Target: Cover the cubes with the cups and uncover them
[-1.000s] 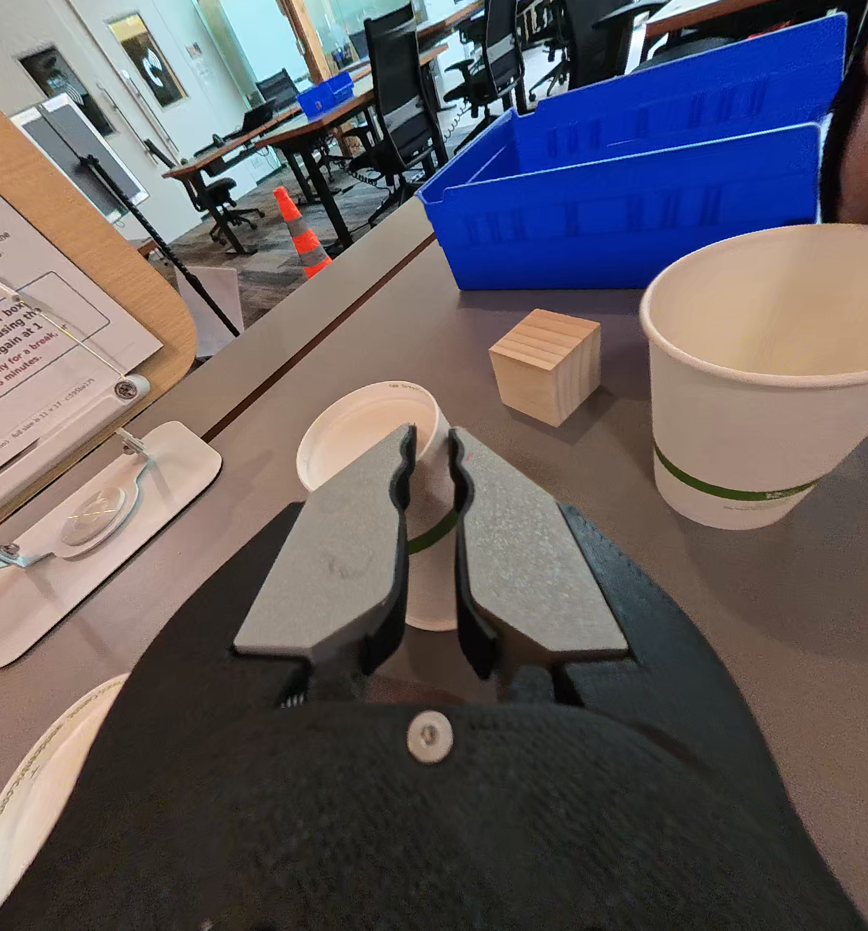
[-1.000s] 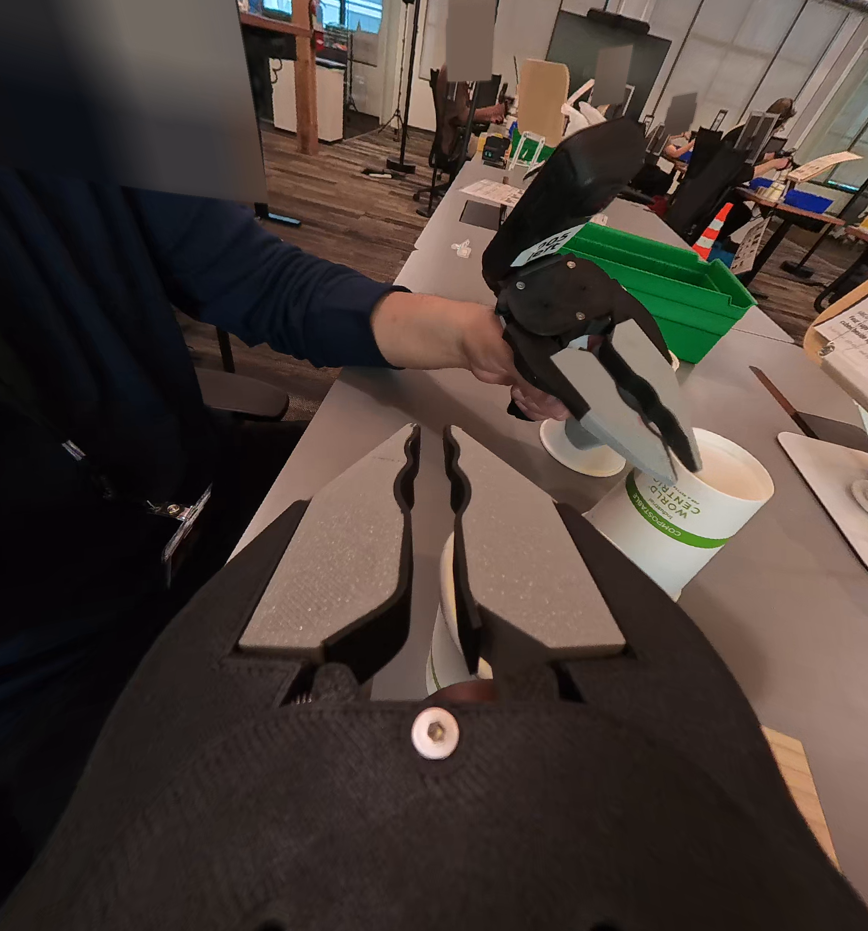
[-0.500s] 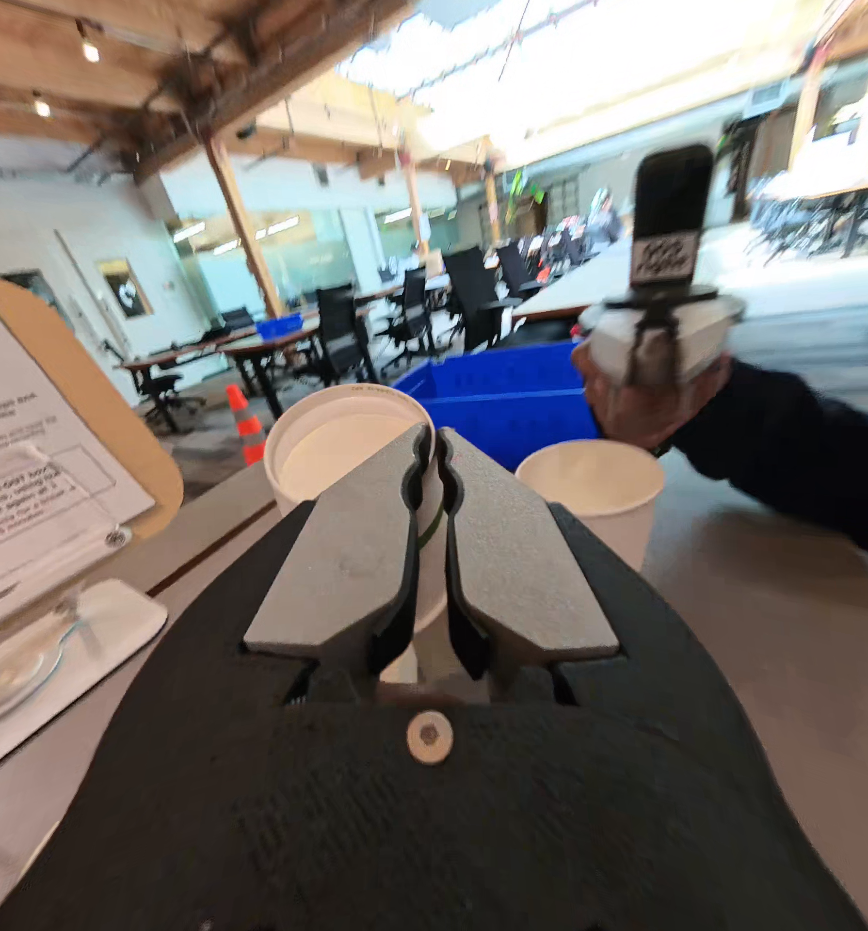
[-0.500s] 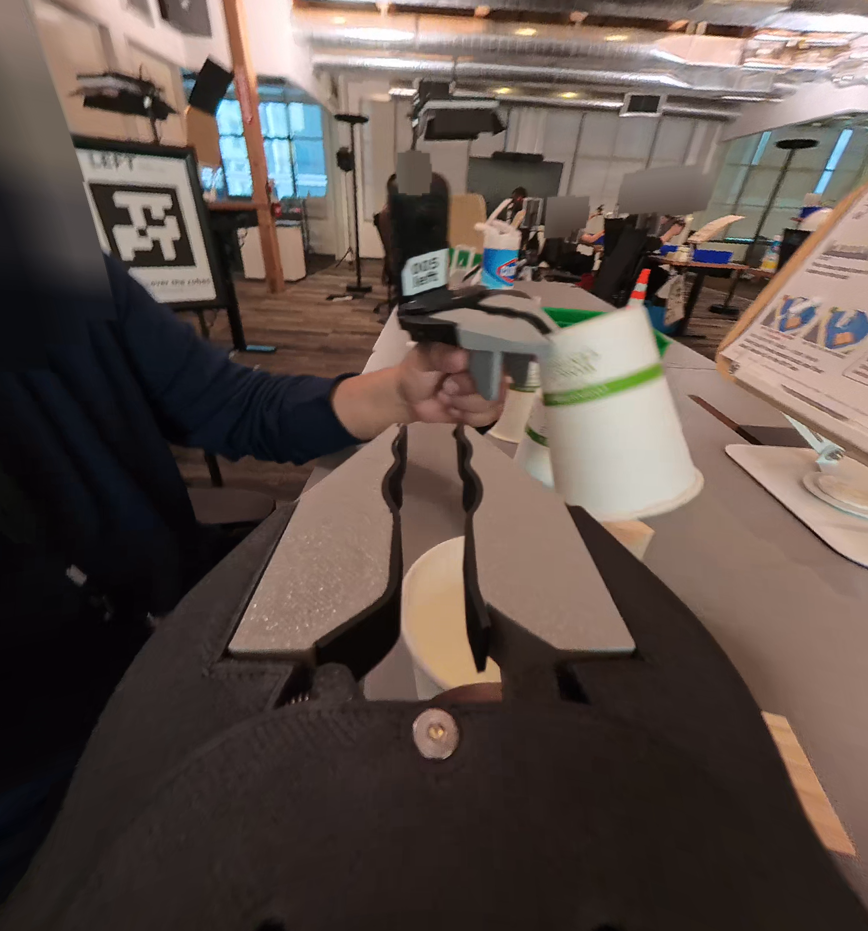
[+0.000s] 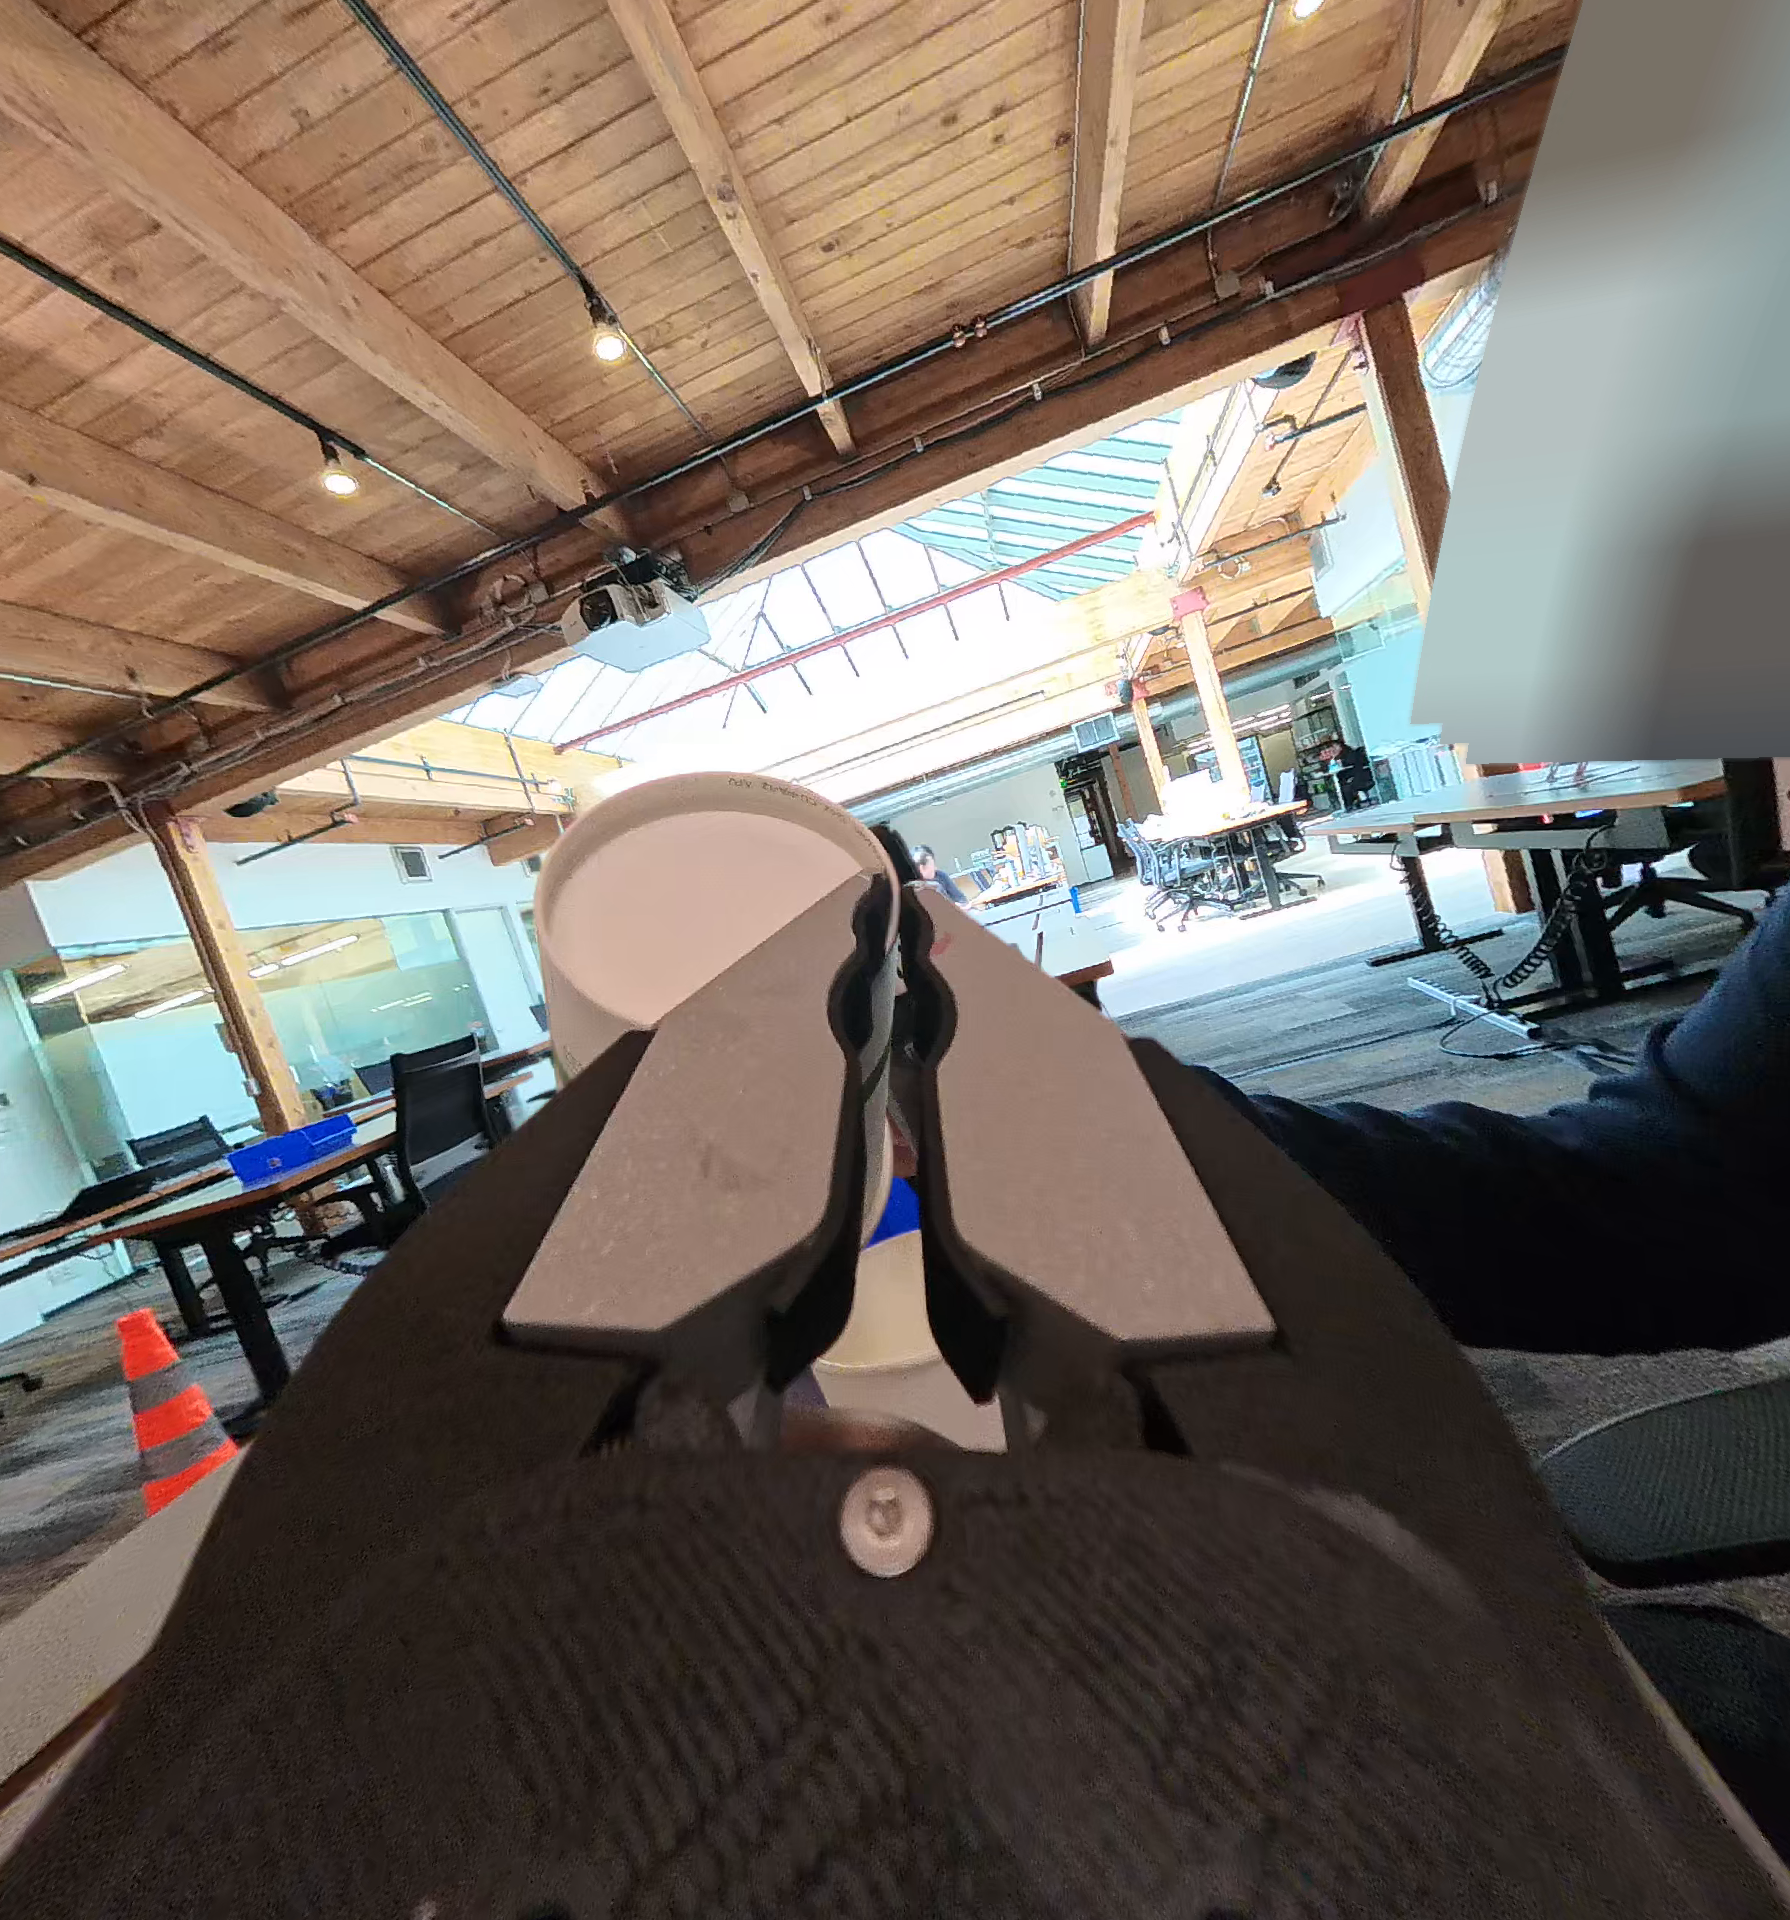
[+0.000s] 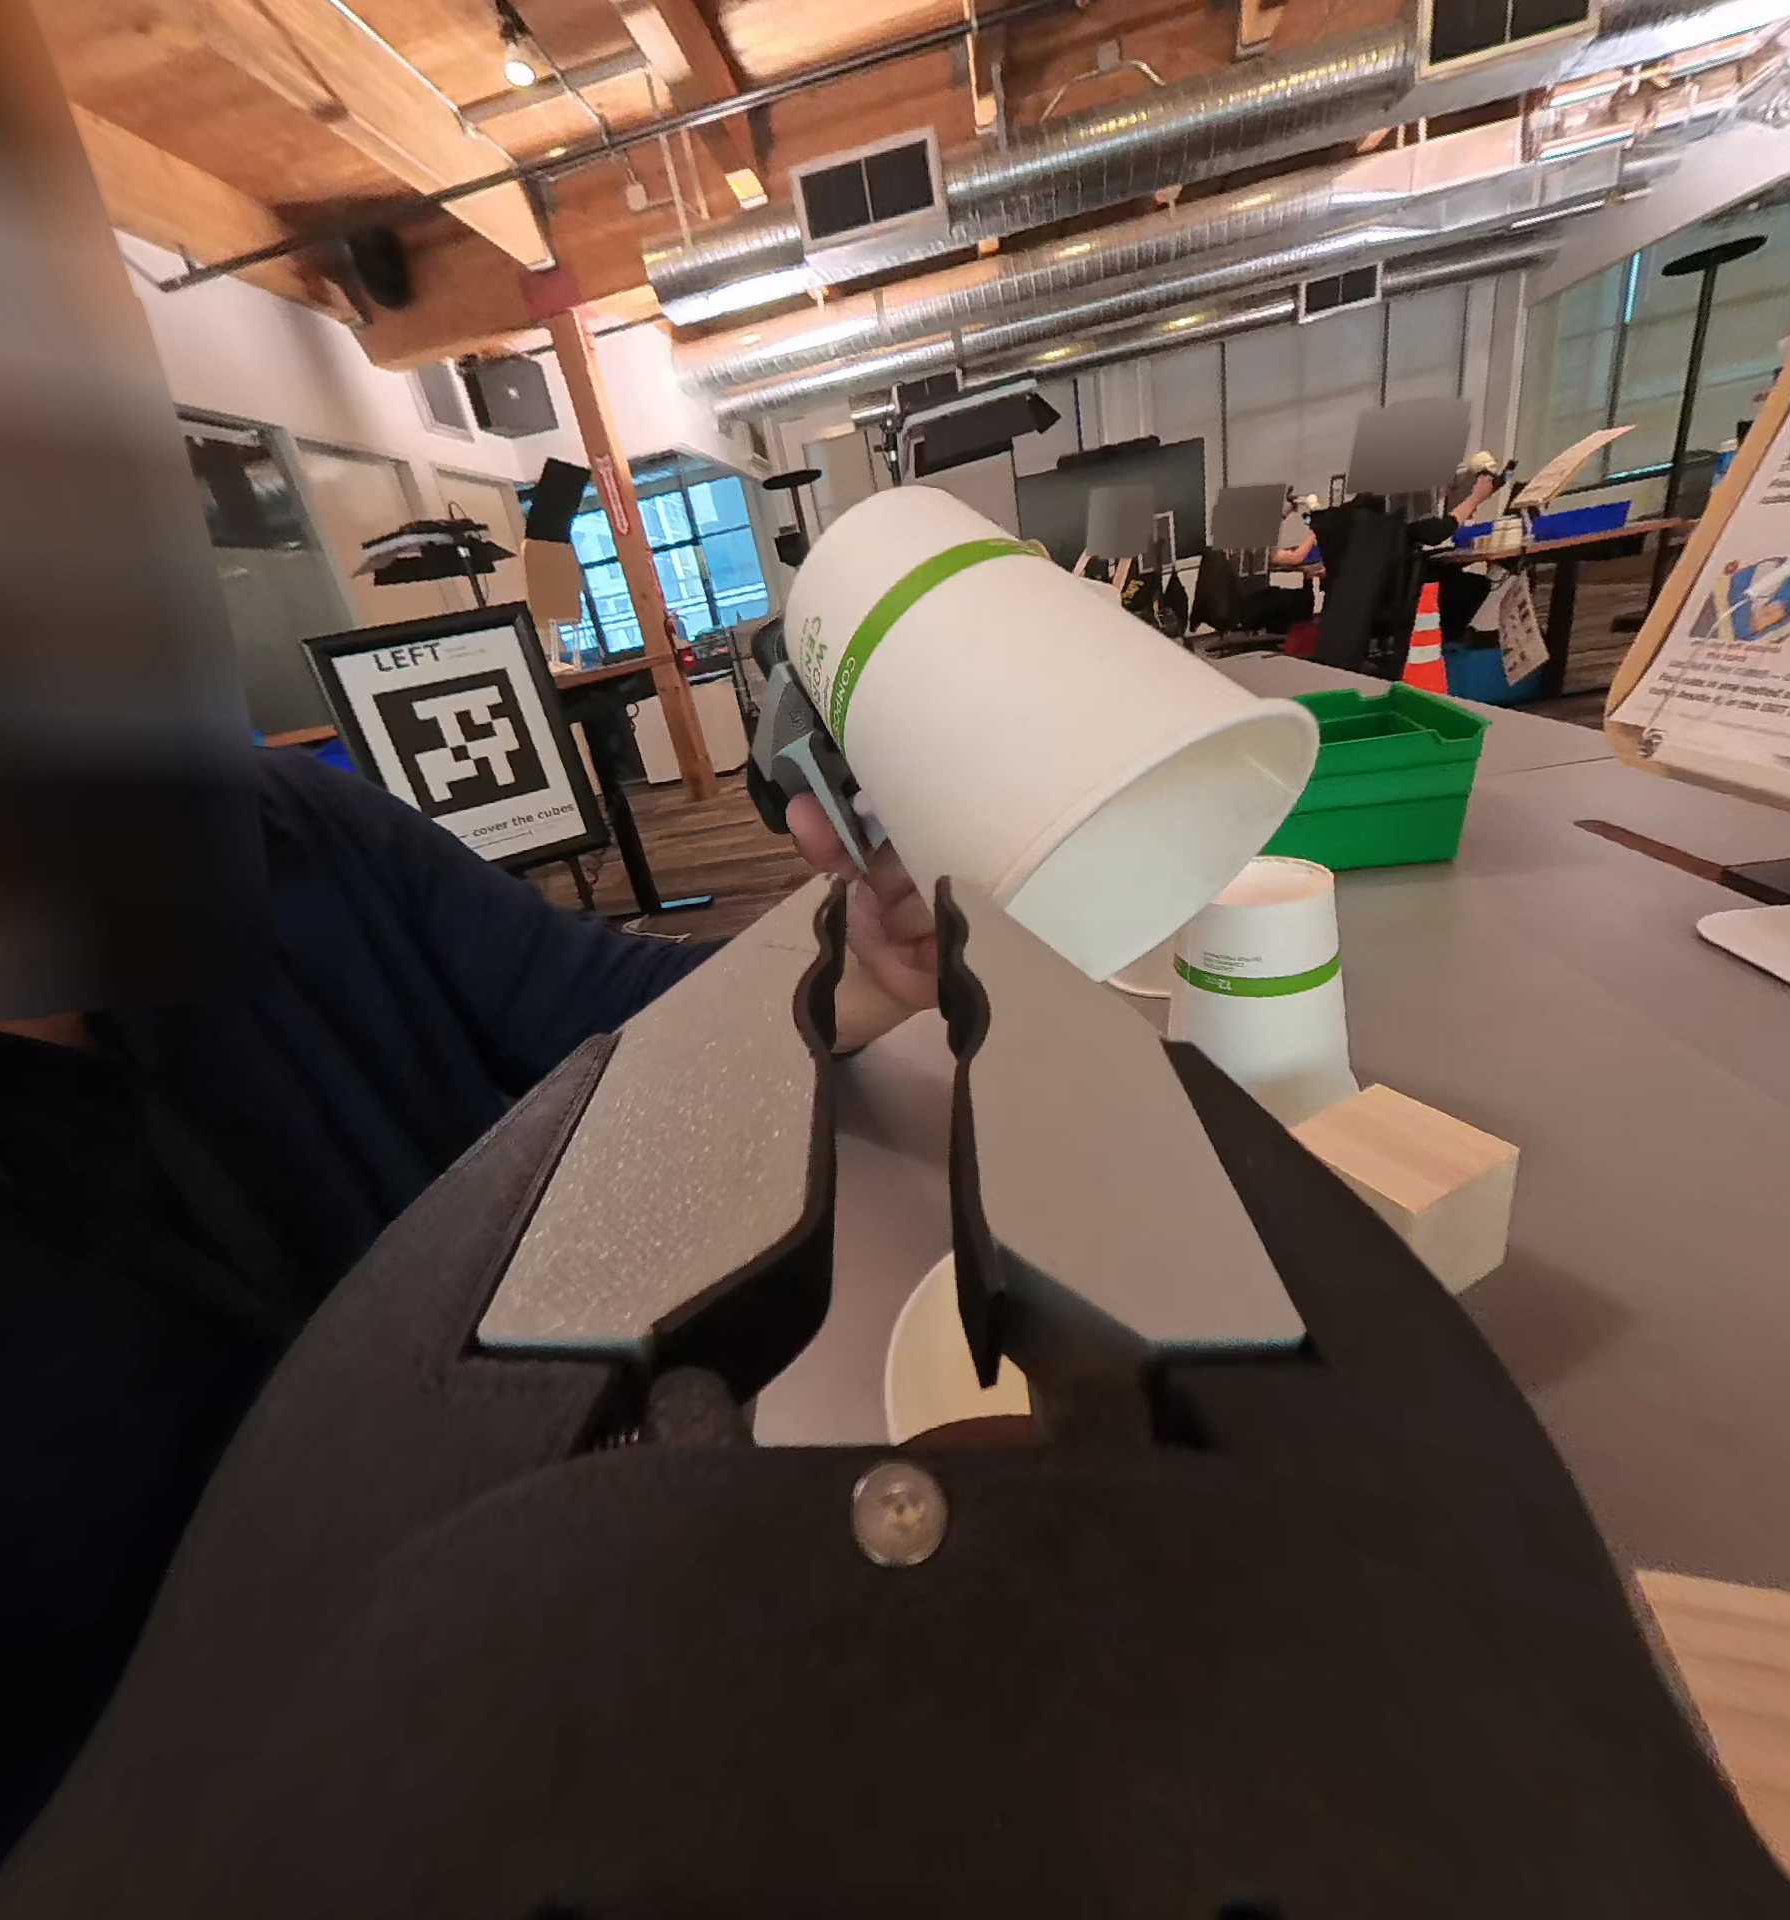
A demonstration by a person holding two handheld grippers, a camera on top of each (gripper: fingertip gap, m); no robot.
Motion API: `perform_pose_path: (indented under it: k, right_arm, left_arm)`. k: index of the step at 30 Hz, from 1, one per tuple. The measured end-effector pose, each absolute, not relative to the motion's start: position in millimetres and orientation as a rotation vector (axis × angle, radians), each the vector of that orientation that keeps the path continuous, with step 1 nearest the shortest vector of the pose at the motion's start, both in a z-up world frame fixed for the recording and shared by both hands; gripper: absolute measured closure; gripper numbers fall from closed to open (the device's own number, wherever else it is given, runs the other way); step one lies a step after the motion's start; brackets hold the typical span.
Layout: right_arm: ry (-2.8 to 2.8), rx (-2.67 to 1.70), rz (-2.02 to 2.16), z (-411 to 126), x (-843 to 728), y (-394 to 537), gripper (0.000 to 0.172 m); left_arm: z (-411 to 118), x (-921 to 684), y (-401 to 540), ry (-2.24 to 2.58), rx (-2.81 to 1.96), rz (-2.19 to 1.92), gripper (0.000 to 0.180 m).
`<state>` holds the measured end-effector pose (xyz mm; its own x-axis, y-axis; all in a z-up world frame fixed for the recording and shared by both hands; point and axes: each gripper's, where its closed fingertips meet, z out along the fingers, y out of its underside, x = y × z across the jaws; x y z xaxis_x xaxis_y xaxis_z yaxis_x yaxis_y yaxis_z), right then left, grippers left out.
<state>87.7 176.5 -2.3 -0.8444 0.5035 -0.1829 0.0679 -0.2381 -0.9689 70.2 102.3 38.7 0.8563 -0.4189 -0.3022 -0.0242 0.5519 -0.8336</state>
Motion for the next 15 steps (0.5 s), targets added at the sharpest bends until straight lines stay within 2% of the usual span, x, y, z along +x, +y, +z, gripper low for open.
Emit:
perform_pose_path:
  k: [7,15]
  right_arm:
    - [-1.636,-0.700,2.171,5.8,87.9,190.6,0.154]
    - [-1.710,-0.657,2.180,-0.1,85.7,172.6,0.154]
  left_arm:
    - [47.4,72.5,92.2,0.509,-0.918,-0.258,0.180]
    - [31.6,90.8,102.3,0.555,-0.960,-0.316,0.180]
